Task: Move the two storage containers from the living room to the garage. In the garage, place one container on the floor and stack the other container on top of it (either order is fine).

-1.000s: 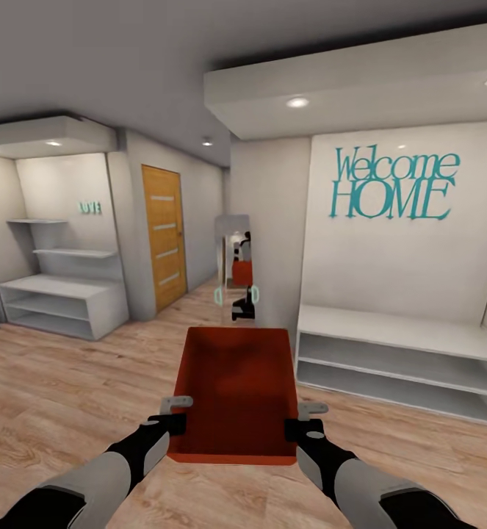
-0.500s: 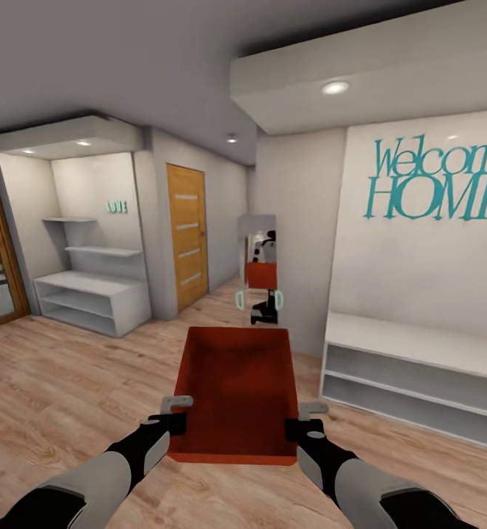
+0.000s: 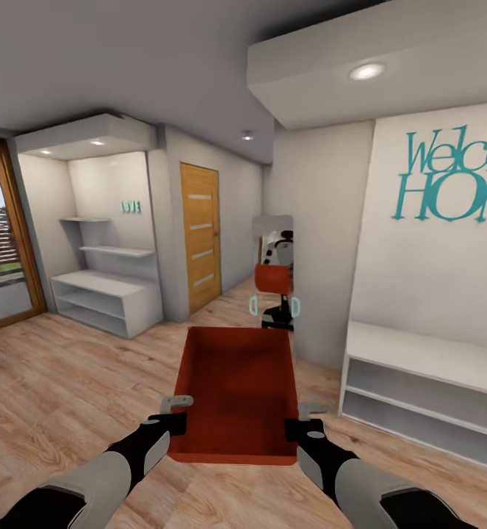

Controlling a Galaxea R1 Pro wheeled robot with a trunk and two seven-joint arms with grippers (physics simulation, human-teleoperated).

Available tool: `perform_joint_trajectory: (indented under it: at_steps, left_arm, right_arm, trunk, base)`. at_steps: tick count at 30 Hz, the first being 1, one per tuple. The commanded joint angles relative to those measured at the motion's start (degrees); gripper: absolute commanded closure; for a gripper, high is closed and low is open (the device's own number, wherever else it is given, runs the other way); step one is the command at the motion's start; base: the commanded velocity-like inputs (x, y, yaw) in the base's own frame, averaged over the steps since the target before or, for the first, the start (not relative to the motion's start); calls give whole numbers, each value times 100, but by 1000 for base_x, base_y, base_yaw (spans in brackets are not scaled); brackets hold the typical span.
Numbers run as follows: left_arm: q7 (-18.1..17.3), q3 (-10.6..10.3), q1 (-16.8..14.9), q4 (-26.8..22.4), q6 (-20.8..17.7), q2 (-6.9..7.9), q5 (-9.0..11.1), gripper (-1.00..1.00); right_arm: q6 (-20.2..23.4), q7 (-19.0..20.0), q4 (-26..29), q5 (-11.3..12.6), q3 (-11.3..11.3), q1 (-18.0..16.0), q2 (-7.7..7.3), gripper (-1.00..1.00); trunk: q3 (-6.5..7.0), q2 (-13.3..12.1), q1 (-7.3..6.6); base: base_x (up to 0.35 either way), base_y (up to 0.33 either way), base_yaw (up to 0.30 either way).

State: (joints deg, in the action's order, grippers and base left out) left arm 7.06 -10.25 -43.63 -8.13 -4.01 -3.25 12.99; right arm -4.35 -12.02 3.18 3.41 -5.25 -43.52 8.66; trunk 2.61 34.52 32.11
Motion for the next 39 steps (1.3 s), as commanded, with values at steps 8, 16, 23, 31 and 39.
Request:
perform_joint_trajectory:
  at_steps: [8,16,23,31,39]
  left_arm:
    - [76,199,-5,-30,67,0,-86,100]
    - [76,199,-5,-29,67,0,-86,100]
    - [76,199,-5,-30,67,0,-86,100]
    - [76,199,-5,-30,67,3,-86,100]
    - [76,199,-5,-29,67,8,-86,100]
  right_arm:
    - [-31,-78,-28,116,-17,2,4,100]
    - [-31,-80,-28,116,-20,2,12,100]
    - [-35,-82,-28,116,-11,2,5,100]
    - [-40,-81,-28,116,-11,2,2,100]
    - [-33,-76,-28,116,-11,2,-2,100]
  trunk:
    - [-19,3,5]
    - [-23,3,5]
    - [-33,3,5]
    - [-55,3,5]
    - [-60,3,5]
  base:
    - [323,0,262]
    - [323,0,36]
    - [323,0,256]
    - [323,0,276]
    - [323,0,55]
